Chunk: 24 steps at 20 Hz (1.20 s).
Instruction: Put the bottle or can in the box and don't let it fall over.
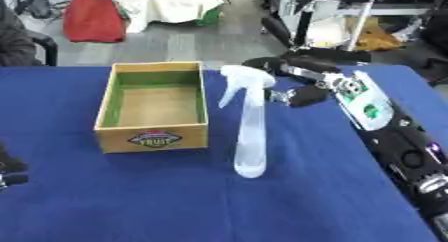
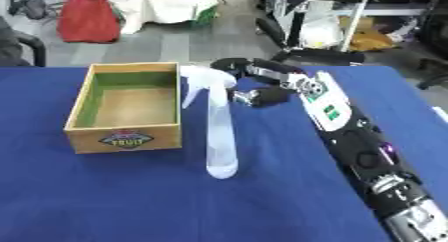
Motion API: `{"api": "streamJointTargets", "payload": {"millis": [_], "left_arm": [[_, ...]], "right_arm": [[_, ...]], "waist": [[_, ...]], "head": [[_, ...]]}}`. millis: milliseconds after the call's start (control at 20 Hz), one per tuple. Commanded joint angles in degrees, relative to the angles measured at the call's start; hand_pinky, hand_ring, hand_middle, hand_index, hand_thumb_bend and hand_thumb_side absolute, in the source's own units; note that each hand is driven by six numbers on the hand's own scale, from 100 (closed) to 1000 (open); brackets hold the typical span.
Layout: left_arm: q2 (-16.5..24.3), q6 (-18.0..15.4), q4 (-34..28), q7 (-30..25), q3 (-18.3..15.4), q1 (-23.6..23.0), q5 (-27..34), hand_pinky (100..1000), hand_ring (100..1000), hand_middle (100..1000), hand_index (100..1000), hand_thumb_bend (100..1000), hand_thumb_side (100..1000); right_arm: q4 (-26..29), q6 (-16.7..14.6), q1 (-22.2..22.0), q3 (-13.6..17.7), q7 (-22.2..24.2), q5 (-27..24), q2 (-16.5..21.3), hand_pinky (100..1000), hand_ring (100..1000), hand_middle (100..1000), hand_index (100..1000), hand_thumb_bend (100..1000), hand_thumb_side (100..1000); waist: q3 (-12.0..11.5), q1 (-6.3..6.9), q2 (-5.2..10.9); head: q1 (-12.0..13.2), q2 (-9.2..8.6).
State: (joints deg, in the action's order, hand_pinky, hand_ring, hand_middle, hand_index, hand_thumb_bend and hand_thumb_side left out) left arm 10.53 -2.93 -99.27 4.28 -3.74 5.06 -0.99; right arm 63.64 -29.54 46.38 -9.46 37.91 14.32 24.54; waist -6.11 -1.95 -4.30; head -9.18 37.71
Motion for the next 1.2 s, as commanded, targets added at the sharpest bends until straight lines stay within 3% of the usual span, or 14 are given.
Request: {"api": "streamJointTargets", "payload": {"millis": [50,700,1200], "left_arm": [[0.60,-0.05,-0.94,-0.08,-0.16,0.48,0.11,609,642,568,835,492,722],[1.43,0.11,-0.55,0.10,-0.83,-0.60,-0.29,611,644,568,837,496,724],[1.52,0.13,-0.47,-0.09,-0.66,-0.71,-0.35,611,645,568,837,497,724]], "right_arm": [[2.34,-4.18,1.25,-0.06,4.84,-0.60,2.29,878,1000,1000,1000,100,719],[10.75,-4.92,-0.98,-2.40,7.80,-5.06,10.77,890,1000,1000,1000,100,785],[14.20,-4.01,0.56,-3.07,8.37,-7.56,11.01,892,1000,1000,1000,100,752]], "waist": [[0.14,0.09,1.01],[1.98,-0.86,2.57],[1.83,-0.87,2.82]], "head": [[-0.03,0.03],[0.42,0.37],[0.14,0.58]]}}
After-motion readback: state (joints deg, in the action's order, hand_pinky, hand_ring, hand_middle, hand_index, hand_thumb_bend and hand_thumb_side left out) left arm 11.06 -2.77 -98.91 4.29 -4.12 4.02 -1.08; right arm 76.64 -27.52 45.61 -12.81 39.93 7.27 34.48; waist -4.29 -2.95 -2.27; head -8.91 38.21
